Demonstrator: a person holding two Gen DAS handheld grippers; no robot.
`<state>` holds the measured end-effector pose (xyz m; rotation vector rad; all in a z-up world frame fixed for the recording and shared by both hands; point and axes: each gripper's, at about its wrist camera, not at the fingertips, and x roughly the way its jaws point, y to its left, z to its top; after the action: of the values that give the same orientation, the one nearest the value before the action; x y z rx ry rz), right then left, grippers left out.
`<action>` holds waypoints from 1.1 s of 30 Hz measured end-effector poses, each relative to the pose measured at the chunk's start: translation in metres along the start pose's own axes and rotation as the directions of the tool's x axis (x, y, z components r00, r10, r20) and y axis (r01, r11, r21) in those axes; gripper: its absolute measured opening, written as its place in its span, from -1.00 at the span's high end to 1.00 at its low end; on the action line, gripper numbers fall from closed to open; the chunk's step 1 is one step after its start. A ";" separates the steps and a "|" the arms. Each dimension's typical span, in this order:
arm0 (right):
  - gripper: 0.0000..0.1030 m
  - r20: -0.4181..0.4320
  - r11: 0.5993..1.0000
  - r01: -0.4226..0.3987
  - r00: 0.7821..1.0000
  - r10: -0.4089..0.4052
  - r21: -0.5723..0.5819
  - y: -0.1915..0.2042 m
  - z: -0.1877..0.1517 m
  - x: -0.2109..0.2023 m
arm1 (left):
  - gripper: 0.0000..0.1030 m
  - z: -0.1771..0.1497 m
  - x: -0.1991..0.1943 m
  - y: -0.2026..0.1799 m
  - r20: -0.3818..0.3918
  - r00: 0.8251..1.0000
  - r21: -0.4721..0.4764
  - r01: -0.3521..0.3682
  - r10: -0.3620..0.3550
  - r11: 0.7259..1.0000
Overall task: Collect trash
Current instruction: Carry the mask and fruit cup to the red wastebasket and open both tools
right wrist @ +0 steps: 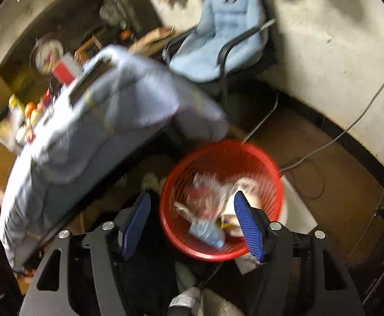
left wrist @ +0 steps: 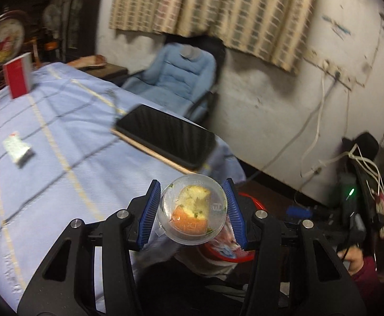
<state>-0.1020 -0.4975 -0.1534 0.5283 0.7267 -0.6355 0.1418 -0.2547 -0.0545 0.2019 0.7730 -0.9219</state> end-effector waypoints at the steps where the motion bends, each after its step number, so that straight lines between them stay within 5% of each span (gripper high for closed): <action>1: -0.31 0.027 1.000 0.002 1.000 -0.002 0.012 -0.005 0.002 -0.007 | 0.04 0.000 0.011 -0.010 -0.020 1.000 0.017 0.014 -0.013 1.000; 9: -0.32 0.136 0.997 0.013 0.990 -0.023 0.070 -0.034 0.012 -0.031 | 0.04 -0.008 0.080 -0.074 -0.158 0.983 0.121 0.111 -0.091 0.986; 15: -0.32 0.149 0.994 0.023 0.988 -0.039 0.108 -0.058 0.010 -0.035 | 0.03 -0.027 0.134 -0.115 -0.287 0.948 0.157 0.188 -0.137 0.970; 18: -0.32 0.145 0.991 0.014 0.989 -0.034 0.136 -0.070 0.008 -0.033 | -0.39 -0.041 0.153 -0.126 -0.348 0.930 0.173 0.190 -0.120 0.966; 24: -0.32 0.150 0.989 -0.003 0.988 -0.019 0.151 -0.074 0.007 -0.032 | -0.60 -0.045 0.152 -0.118 -0.346 0.934 0.152 0.152 -0.092 0.977; 33: -0.32 0.164 0.997 -0.021 0.986 0.008 0.077 -0.042 0.013 -0.041 | -0.68 -0.026 0.118 -0.096 -0.239 0.969 0.122 0.090 -0.059 0.988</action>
<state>-0.1490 -0.5202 -0.1240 0.5460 0.5445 -0.6873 0.0962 -0.3765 -0.1374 0.4066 0.9436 -1.0335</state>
